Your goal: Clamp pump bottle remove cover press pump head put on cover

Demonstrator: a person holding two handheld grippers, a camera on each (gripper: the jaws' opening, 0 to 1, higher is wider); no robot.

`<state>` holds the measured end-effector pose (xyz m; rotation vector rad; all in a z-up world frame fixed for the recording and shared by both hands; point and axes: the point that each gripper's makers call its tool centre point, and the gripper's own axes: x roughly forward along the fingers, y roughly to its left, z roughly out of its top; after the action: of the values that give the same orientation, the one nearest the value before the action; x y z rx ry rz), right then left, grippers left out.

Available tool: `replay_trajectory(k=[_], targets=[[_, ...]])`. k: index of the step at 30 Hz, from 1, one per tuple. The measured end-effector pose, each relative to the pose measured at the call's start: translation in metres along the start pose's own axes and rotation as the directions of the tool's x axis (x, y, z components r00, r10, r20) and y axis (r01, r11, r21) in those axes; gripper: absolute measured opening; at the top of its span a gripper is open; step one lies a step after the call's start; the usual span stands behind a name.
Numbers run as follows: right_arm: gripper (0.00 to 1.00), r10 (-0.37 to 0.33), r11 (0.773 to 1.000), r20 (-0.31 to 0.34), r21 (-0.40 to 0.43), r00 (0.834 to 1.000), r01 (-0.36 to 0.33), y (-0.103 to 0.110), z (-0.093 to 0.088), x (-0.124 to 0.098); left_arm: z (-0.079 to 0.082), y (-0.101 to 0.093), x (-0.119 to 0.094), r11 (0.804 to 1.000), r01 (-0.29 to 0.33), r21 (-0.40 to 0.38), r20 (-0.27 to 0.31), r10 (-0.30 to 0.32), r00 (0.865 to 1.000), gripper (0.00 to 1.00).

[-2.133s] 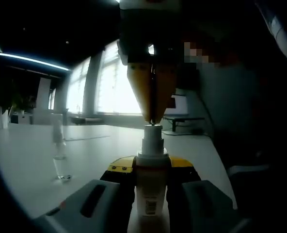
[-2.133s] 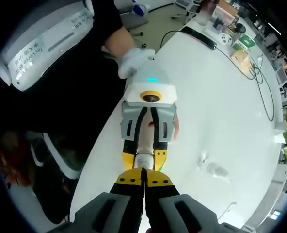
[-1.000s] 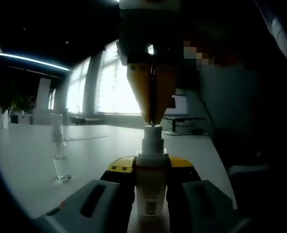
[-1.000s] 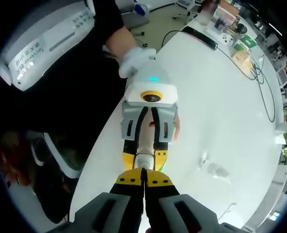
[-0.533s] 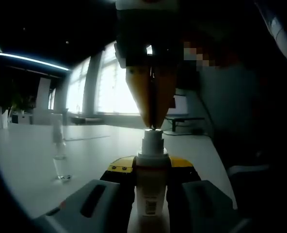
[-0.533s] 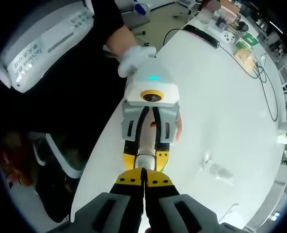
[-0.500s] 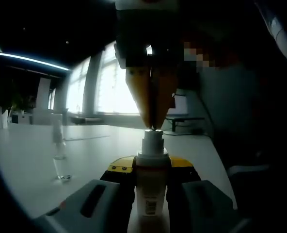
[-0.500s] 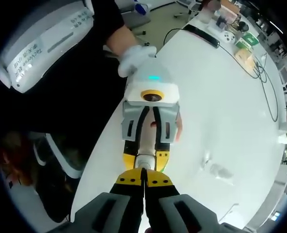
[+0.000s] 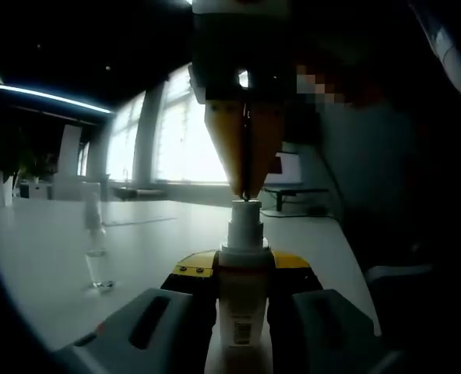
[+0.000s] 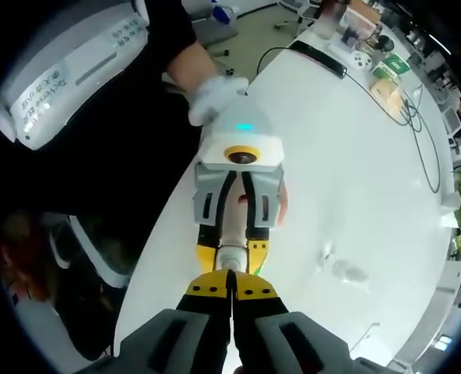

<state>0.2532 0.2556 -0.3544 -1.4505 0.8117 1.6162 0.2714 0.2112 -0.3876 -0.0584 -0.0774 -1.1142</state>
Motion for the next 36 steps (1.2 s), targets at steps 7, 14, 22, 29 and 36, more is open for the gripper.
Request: replay_trajectory(k=[7,14,22,29,36], targets=[[0.0,0.002,1.0,0.002,-0.002,1.0,-0.002,0.0001,0.0002,0.0,-0.0001,0.0001,0.0001,1.0,0.0,0.0,0.0,0.0,1.0,0.15],[0.0,0.001,1.0,-0.003,-0.011,1.0,-0.001,-0.0001,0.0001,-0.0001,-0.0001,0.0001,0.0002,1.0,0.0,0.0,0.0,0.0,1.0,0.15],[0.0,0.003,1.0,0.0,-0.013,1.0,-0.003,0.0005,0.0,0.0002,0.0,-0.0001,0.0003,1.0,0.001,-0.001,0.0,-0.001,1.0,0.15],[0.0,0.005,1.0,0.0,-0.015,1.0,-0.005,0.0005,0.0002,0.0004,0.0001,0.0,0.0005,1.0,0.002,-0.001,0.0,-0.002,1.0,0.15],[0.0,0.006,1.0,0.0,-0.016,1.0,-0.006,0.0001,0.0006,0.0005,0.0,0.0001,0.0002,1.0,0.001,-0.001,0.0,-0.001,1.0,0.15]])
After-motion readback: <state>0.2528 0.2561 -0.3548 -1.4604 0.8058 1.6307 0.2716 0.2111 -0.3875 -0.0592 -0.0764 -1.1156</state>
